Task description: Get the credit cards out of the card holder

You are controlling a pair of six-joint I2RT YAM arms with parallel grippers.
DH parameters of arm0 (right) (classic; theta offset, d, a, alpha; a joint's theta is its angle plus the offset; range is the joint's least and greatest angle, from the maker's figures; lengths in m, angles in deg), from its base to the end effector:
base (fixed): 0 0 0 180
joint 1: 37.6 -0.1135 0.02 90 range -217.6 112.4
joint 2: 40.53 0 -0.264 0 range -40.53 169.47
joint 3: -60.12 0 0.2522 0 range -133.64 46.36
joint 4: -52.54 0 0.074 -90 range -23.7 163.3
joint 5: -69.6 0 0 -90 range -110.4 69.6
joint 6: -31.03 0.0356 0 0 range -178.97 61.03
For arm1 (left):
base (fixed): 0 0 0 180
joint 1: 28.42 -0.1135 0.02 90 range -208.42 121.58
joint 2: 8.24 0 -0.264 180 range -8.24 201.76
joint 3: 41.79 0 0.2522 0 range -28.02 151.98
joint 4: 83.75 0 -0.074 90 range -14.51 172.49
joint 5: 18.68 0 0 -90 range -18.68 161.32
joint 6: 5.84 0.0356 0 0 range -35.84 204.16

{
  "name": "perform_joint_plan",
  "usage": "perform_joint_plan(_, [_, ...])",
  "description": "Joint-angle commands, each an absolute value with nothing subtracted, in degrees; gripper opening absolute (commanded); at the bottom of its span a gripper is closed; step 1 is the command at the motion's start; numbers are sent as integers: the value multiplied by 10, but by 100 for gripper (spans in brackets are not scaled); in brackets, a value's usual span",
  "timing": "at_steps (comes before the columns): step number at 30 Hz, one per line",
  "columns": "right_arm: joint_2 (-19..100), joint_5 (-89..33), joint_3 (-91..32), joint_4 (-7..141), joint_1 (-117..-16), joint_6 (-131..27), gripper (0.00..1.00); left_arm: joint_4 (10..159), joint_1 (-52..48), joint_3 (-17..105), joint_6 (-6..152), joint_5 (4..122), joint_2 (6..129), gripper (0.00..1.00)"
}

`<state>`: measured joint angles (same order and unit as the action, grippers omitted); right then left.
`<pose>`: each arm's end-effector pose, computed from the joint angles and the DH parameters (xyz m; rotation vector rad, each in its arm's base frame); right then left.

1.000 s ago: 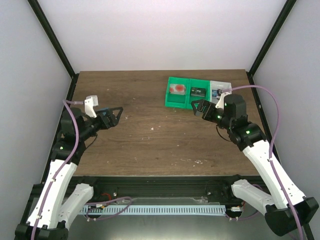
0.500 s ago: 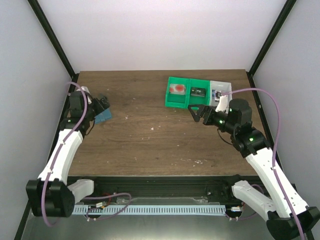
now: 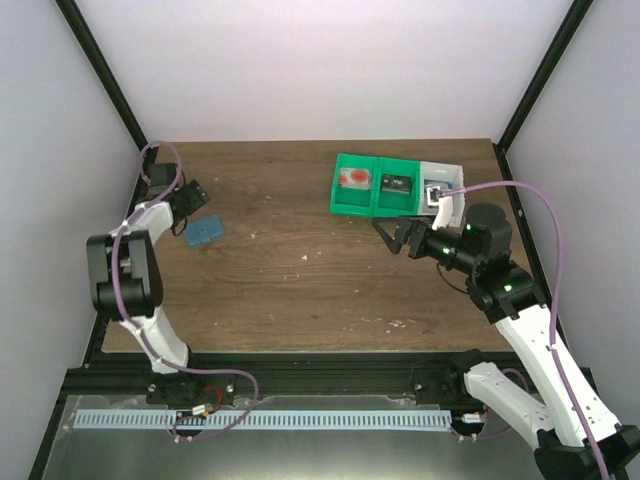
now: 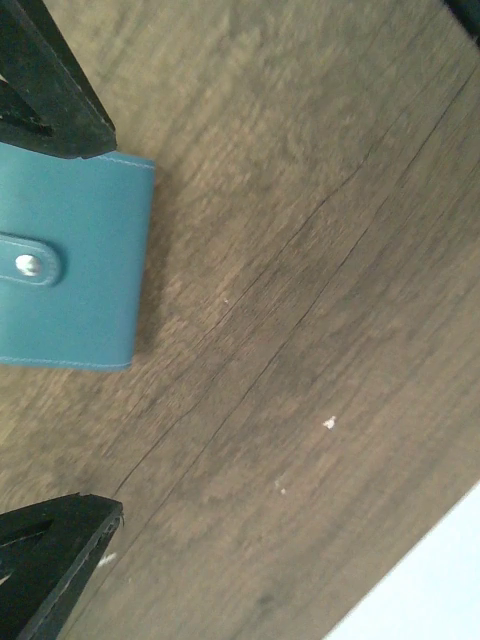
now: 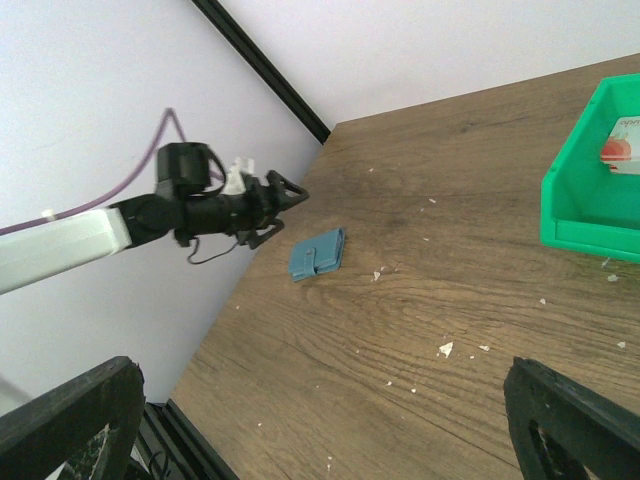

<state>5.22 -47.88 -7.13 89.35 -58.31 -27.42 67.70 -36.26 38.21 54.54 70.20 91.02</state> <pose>0.1553 0.0763 0.3672 -0.1746 1.9381 1.0628 0.3708 0.0503 0.2097 -0.7667 2.2897 -0.1992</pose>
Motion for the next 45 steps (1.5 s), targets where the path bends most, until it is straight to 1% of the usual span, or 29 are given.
perform_joint_plan(1, [42,-492,-86,892,-578,-280,100,669,-375,437,581,699,1005,91])
perform_joint_plan(6, [37,-481,-89,900,-579,-285,100,680,-375,443,603,688,1051,91])
perform_joint_plan(10, [38,-477,-79,897,-578,-282,100,686,-375,443,614,643,1068,89])
perform_joint_plan(13, [42,-478,-71,892,-578,-277,100,671,-375,448,607,614,1081,84])
perform_joint_plan(15, [45,-478,-68,891,-579,-275,100,666,-373,446,600,592,1084,78])
perform_joint_plan(18, [46,-478,-65,888,-579,-274,99,664,-370,431,588,561,1075,70])
perform_joint_plan(22, [45,-475,-61,889,-578,-276,100,676,-361,396,584,530,1047,67])
perform_joint_plan(26, [44,-475,-57,889,-578,-276,100,665,-355,368,583,511,1030,62])
perform_joint_plan(33, [37,-483,-40,873,-578,-274,100,703,-317,284,561,478,975,56])
perform_joint_plan(37, [39,-487,-42,872,-578,-274,99,714,-280,264,561,497,962,52])
perform_joint_plan(45, [29,-482,-34,878,-578,-278,100,733,-264,253,563,504,974,31])
